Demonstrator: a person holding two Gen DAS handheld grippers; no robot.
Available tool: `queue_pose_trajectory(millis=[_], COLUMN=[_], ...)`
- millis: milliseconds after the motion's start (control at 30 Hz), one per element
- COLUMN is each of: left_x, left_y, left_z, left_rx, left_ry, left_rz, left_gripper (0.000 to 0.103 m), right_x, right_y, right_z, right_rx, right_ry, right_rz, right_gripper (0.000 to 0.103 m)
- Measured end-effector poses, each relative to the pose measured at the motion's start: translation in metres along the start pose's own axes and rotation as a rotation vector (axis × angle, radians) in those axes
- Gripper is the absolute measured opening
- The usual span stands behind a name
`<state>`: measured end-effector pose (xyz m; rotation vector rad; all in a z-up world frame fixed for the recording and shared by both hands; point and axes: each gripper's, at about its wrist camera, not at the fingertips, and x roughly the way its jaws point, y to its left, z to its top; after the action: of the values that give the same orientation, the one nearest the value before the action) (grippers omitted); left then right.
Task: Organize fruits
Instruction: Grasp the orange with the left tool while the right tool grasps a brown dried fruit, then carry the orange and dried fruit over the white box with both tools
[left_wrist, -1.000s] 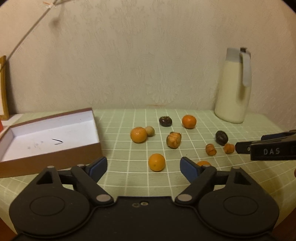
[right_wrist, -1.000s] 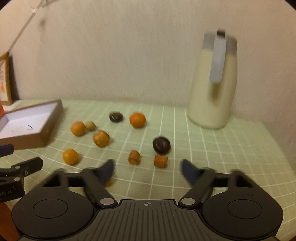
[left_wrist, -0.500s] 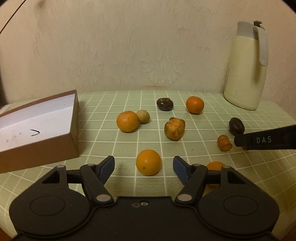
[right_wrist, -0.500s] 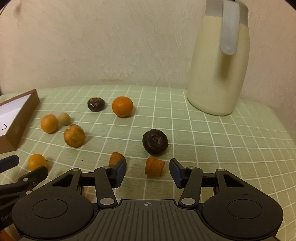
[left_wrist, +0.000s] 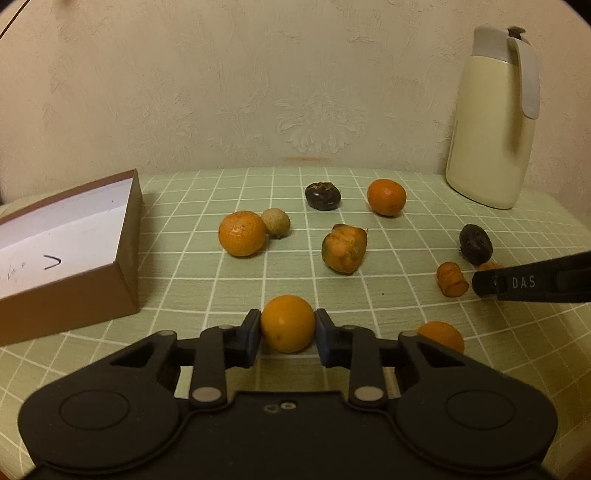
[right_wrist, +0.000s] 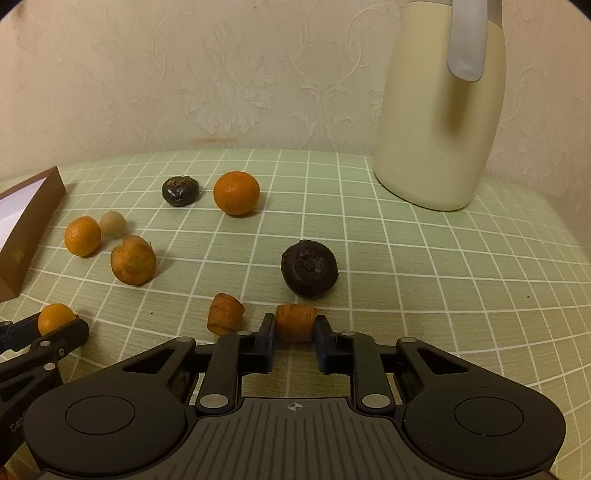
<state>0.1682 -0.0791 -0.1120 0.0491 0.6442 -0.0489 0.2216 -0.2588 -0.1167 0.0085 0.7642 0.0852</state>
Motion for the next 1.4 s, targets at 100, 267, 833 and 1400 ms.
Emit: queue_pose_trajectory(millis=[100,267,833,1400], left_x=[-0.001,-0.011,-0.061,-0.093], left_y=[0.001,0.007,0.071,0.177], left_z=[0.000,0.002,0.021,0.022], left_rx=[-0.005,-0.004,-0.036,-0.115], left_ry=[0.001,-0.021,-0.105,-0.141], left_rz=[-0.015,-0.016,0.071,0.245], left_gripper=[0.021,0.021,0.021,0.021], right_x=[0.000,-0.006,-0.054,-0.069], right_y=[0.000,-0.001,0.064,0.188], right_z=[0.000,0.001,0.029,0.040], right_rx=[0.003,0.012,-0.053,-0.189], right_ry=[0.000,-0.011,-0.119,-0.192], right_rz=[0.000,0.001,0.100,0.296], right_gripper=[0.022,0.022,0.022,0.022])
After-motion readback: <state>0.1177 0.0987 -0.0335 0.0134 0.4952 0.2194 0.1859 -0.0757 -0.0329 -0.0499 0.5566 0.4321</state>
